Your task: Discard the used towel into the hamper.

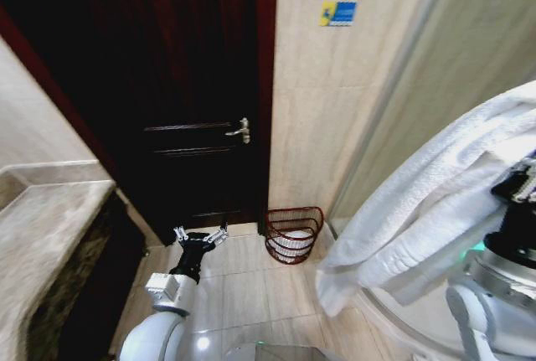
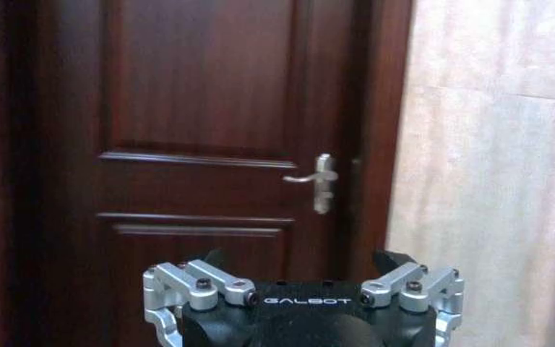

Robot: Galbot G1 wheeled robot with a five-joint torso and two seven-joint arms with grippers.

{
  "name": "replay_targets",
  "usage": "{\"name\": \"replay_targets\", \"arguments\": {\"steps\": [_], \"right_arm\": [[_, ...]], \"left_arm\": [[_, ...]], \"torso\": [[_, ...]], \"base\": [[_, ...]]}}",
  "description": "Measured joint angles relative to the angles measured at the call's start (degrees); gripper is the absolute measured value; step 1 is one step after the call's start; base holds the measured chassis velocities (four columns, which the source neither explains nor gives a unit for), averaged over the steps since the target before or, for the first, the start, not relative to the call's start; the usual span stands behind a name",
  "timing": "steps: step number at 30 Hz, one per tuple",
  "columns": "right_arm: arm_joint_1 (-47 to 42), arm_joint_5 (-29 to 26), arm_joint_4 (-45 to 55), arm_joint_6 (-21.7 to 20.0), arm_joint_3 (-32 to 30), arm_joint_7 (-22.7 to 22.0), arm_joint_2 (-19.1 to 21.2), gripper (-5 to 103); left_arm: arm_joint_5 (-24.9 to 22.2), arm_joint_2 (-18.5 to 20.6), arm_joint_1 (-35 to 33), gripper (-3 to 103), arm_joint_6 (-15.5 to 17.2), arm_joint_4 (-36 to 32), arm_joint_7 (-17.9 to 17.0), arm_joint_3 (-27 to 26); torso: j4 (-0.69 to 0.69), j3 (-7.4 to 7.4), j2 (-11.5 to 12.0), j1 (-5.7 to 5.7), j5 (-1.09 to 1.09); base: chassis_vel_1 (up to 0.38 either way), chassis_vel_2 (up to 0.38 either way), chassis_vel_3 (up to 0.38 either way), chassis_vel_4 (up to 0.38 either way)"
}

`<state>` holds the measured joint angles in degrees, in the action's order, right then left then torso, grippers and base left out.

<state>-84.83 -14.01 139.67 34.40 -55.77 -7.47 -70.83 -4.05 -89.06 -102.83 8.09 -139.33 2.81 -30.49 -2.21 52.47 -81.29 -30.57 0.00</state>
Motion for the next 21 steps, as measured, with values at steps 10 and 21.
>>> {"name": "replay_targets", "arguments": {"steps": [10, 21], "right_arm": [[3.31, -1.27, -2.66, -0.2, 0.17, 0.86, 2.17, 11], [12.36, -2.7, -8.51, -2.94, 1.57, 1.14, 6.12, 11]], "left_arm": [[0.0, 0.0, 0.0, 100, 0.0, 0.0, 0.0, 0.0], [0.0, 0.0, 0.0, 100, 0.0, 0.0, 0.0, 0.0]], "torso": [[-0.01, 0.0, 0.0, 0.0, 0.0], [0.0, 0.0, 0.0, 0.0, 0.0]], "base": [[0.121, 0.119, 0.127, 0.124], [0.032, 0.032, 0.026, 0.037]]}}
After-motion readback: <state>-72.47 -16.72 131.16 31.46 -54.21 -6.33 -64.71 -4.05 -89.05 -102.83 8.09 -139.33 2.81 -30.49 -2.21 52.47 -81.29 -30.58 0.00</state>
